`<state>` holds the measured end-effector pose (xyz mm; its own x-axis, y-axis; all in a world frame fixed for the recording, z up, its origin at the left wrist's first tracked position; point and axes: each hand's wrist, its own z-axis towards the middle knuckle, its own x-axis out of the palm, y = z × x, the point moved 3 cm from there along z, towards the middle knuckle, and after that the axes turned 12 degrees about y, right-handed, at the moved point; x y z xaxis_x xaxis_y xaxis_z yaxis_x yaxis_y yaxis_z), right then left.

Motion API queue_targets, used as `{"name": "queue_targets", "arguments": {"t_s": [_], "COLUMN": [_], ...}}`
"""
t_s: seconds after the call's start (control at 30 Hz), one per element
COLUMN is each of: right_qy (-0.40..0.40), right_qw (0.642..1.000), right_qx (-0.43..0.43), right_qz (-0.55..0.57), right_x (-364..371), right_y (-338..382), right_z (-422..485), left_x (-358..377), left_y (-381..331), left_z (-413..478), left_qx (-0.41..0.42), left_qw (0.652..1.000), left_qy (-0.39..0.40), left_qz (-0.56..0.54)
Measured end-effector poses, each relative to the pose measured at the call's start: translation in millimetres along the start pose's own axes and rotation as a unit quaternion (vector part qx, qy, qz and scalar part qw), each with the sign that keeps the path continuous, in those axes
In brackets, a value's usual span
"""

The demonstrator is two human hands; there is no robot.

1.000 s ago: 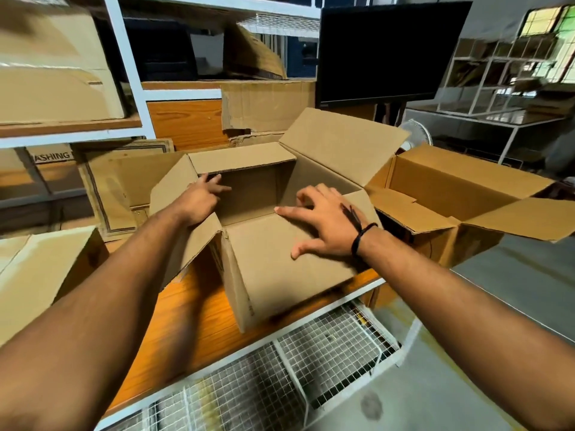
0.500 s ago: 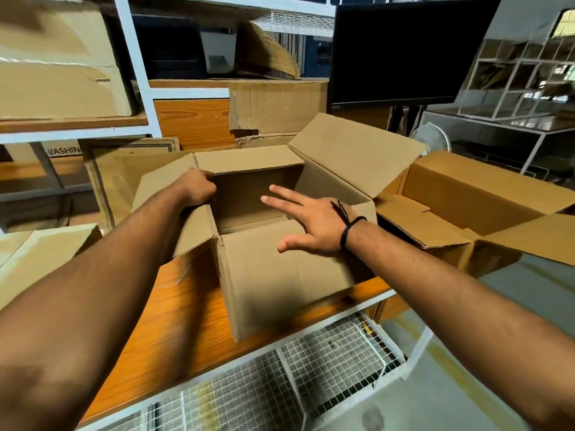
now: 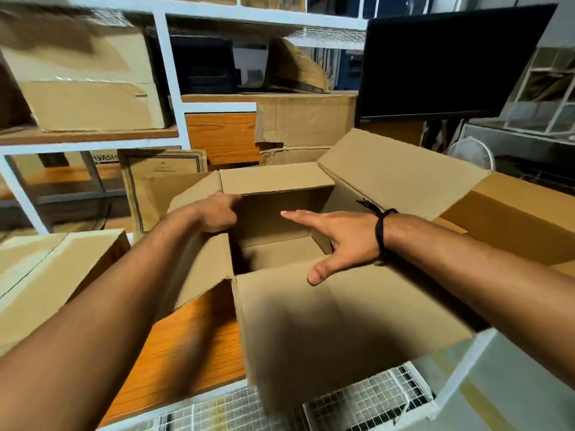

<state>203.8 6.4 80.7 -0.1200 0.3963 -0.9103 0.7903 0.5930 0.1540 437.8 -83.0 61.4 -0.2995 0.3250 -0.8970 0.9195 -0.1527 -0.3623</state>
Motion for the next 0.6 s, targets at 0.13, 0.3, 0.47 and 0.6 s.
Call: {"name": "queue_targets", "arguments": {"t_s": [0.13,0.3,0.47,0.6], "right_qy": [0.008,-0.07,0.009,0.064], "right_qw": [0.999,0.994,0.989,0.983], "right_qx": [-0.029,-0.039,0.093,0.144], "right_qz": [-0.027,-0.075,-0.113,-0.096], "right_x": [-19,-58,-72,-48], "right_y": [1,-4,-35,-57], "right_z": [22,72,134,173], "left_x": [0,-3,-15,-22], "left_y": [-7,-5,4,21], "left_z": [-1,4,23,49], "left_qx": [-0.026,-0.054,-0.072,-0.068], "left_qw": [1.0,0.998,0.995,0.996], "left_qy": [-0.015,-0.027,-0.057,-0.06], "left_qz": [-0.01,-0.03,-0.043,-0.011]}}
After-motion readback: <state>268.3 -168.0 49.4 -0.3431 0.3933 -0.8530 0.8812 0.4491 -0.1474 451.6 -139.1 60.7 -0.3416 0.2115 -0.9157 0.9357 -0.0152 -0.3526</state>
